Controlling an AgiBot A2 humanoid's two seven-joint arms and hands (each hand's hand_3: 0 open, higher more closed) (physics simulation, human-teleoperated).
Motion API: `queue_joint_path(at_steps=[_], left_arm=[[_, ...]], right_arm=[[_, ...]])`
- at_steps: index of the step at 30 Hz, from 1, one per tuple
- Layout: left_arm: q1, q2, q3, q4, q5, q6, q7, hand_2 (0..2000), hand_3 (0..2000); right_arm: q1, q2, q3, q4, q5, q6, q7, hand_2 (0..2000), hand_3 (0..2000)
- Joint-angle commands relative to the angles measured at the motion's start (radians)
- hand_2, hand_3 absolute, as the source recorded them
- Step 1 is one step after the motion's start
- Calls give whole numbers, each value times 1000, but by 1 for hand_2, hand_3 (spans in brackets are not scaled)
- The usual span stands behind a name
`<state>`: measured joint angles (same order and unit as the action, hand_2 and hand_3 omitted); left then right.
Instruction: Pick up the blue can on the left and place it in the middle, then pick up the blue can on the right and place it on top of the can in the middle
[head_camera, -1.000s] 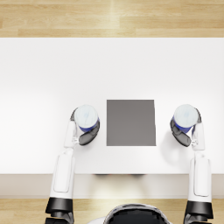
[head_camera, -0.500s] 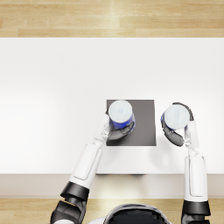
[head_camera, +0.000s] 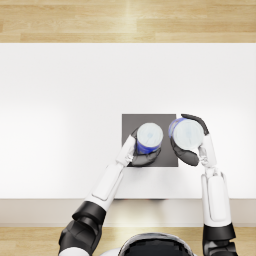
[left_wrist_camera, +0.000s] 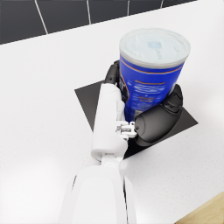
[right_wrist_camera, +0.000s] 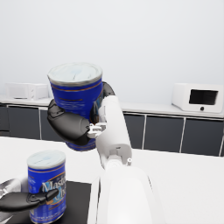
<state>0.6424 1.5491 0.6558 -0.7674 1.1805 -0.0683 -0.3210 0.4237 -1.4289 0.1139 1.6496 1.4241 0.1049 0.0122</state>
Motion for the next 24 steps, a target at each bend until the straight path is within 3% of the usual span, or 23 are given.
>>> queue_joint_path(at_steps=[1, 2, 4, 5, 7, 10, 13, 15, 16, 18, 20, 24], left_arm=[[8, 10, -21, -4, 0, -1, -9, 639, 1193], [6, 12, -30, -1, 0, 6, -14, 0, 867], [-4, 13, -36, -7, 0, 33, -20, 0, 213], [-15, 8, -39, -20, 0, 40, -22, 0, 0], [-45, -5, -56, -83, 0, 51, -25, 0, 0], [-155, -70, -102, -342, 0, 62, -11, 0, 0], [-280, -144, -181, -614, 0, 66, 89, 0, 0], [-362, -186, -261, -746, 0, 67, 202, 0, 0], [-392, -198, -297, -782, -1, 67, 236, 0, 0], [-442, -219, -351, -817, -1, 68, 277, 0, 0], [-482, -229, -383, -822, -1, 68, 298, 0, 0], [-512, -234, -403, -843, -1, 68, 315, 0, 0]], right_arm=[[46, -15, 32, -4, 0, 1, 0, 2000, 1520], [52, -18, 37, -8, 0, 2, 0, 2000, 1520], [71, -29, 64, -24, 0, 8, -1, 2000, 1520], [80, -35, 79, -29, 0, 14, -2, 2000, 1520], [106, -50, 115, -54, 0, 16, -2, 2000, 1520], [134, -70, 168, -80, 0, 14, -3, 2000, 1520], [151, -84, 175, -85, 0, 31, -3, 2000, 1520], [160, -92, 184, -99, 0, 78, -3, 2000, 1520], [164, -96, 192, -109, 0, 54, -8, 2000, 1520], [167, -102, 218, -113, 0, -117, -94, 2000, 1520], [165, -106, 240, -133, 0, -212, -147, 2000, 1520], [168, -117, 289, -191, 0, -293, -188, 2000, 1520]])
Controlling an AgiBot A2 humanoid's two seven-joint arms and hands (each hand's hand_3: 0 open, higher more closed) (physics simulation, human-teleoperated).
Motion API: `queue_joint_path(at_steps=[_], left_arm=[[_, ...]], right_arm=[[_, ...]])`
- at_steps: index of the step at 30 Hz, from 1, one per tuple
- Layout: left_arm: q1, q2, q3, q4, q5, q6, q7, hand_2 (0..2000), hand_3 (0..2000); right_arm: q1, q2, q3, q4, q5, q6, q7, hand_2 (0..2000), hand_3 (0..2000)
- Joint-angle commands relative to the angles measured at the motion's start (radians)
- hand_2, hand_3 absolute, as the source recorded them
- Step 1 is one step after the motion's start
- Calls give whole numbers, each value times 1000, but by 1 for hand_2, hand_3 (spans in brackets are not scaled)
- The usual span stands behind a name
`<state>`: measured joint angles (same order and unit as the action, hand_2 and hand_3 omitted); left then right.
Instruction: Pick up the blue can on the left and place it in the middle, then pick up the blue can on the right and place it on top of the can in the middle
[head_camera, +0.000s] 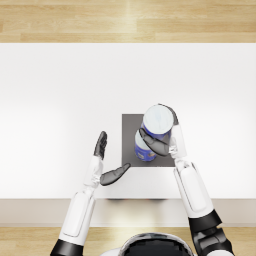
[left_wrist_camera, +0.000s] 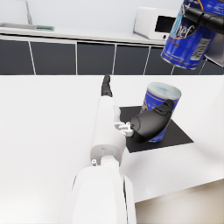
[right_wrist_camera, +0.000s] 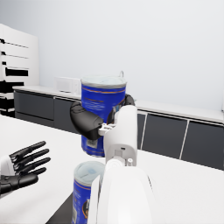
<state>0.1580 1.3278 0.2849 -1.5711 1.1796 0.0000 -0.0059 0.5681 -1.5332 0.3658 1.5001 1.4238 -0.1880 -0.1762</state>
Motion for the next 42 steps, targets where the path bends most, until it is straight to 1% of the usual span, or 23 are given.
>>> queue_joint_path(at_steps=[1, 9, 13, 16, 17, 18, 20, 21, 24, 26, 27, 29, 30, 31, 34, 40, 41, 42], left_arm=[[-28, -11, -35, -43, 0, 0, 2, 0, 0], [-21, 12, -28, -24, 0, 0, 6, 0, 0], [-28, 17, -22, -26, 0, 0, 6, 0, 0], [-33, 22, -23, -27, 0, 0, 6, 0, 0], [-34, 24, -24, -23, 0, 0, 6, 0, 0], [-35, 25, -25, -20, 0, 0, 6, 0, 0], [-35, 30, -24, -17, 0, 0, 6, 0, 0], [-39, 30, -26, -24, 0, 0, 6, 0, 0], [-36, 38, -34, -46, 0, 0, 6, 0, 0], [-21, 49, -41, -70, 0, 0, 6, 0, 0], [-12, 56, -44, -83, 0, 0, 6, 0, 0], [12, 71, -49, -102, 0, 0, 6, 0, 0], [21, 77, -51, -110, 0, 0, 6, 0, 0], [30, 83, -49, -115, 0, 0, 6, 0, 0], [65, 104, -60, -123, 0, 0, 6, 0, 0], [144, 143, -124, -181, 0, 0, 6, 0, 0], [157, 151, -147, -196, 0, 0, 6, 0, 0], [164, 153, -165, -211, 0, 0, 6, 0, 0]], right_arm=[[22, -14, 49, -59, 0, -6, -4, 2000, 1520], [0, -20, 36, -141, 0, -44, -12, 2000, 1520], [-12, -21, 51, -140, 0, -55, -14, 2000, 1520], [-15, -24, 56, -149, 0, -59, -4, 2000, 1520], [-19, -23, 54, -152, 0, -58, -1, 639, 1193], [-20, -24, 49, -160, 0, -88, -1, 0, 867], [-24, -25, 47, -154, 0, -154, -11, 0, 213], [-23, -28, 43, -150, 0, -174, -13, 0, 0], [-24, -32, 35, -118, 0, -207, -20, 0, 0], [-23, -36, 28, -76, 0, -215, -22, 0, 0], [-15, -20, 45, -48, 0, -221, -23, 0, 0], [-15, -35, 24, -7, 0, -221, -22, 0, 0], [180, 260, 388, 14, 0, -223, -23, 0, 0], [26, 34, 92, 24, -1, -227, -24, 0, 0], [41, 28, 70, 61, 1, -233, -24, 0, 0], [62, 3, -31, 141, 1, -234, -24, 0, 0], [59, -1, -54, 164, 0, -232, -23, 0, 0], [57, -1, -79, 183, 0, -206, -23, 0, 0]])
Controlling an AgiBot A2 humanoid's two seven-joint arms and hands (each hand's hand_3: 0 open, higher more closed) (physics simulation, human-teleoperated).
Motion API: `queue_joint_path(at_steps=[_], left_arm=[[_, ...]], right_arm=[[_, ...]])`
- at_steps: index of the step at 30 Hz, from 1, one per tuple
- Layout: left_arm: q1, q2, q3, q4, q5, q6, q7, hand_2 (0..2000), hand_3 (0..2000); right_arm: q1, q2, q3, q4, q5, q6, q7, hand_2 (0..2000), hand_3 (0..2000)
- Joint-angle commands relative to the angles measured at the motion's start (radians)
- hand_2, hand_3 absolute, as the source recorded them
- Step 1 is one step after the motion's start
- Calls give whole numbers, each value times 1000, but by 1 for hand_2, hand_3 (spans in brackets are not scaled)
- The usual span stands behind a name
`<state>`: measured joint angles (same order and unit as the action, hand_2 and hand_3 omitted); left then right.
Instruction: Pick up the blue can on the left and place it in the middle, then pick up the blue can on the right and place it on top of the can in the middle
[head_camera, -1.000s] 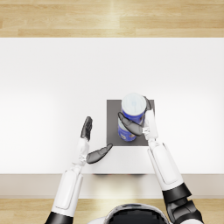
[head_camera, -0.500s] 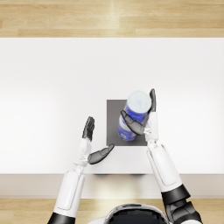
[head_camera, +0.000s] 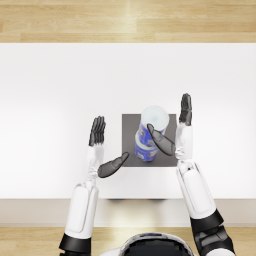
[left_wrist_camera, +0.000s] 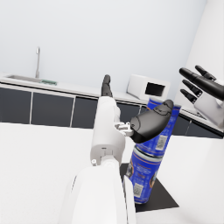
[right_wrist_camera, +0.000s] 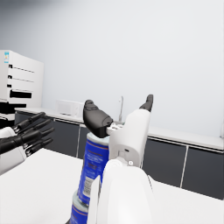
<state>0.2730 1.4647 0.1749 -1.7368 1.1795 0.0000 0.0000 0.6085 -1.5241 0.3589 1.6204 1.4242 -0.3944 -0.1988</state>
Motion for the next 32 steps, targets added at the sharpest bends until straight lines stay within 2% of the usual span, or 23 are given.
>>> queue_joint_path(at_steps=[1, 4, 6, 9, 16, 18, 32], left_arm=[[61, 18, -85, -56, 0, 0, 0, 0, 0], [85, 17, -166, -84, 0, 0, 0, 0, 0], [94, 12, -222, -84, 0, 0, 0, 0, 0], [97, 11, -295, -65, 0, 0, 0, 0, 0], [54, 21, -371, -41, -1, 0, 0, 0, 0], [51, 22, -355, -42, -1, 0, 0, 0, 0], [38, 26, -368, -35, -1, 0, 0, 0, 0]], right_arm=[[15, -11, -108, 88, 0, 41, 0, 0, 0], [6, -10, -222, 124, 0, 185, 28, 0, 0], [-14, -7, -295, 134, 0, 287, 108, 0, 0], [-49, -8, -378, 147, -1, 355, 165, 0, 0], [-108, -14, -479, 119, -1, 391, 196, 0, 0], [-108, -13, -453, 123, -1, 392, 197, 0, 0], [-122, -15, -471, 112, -1, 394, 199, 0, 0]])
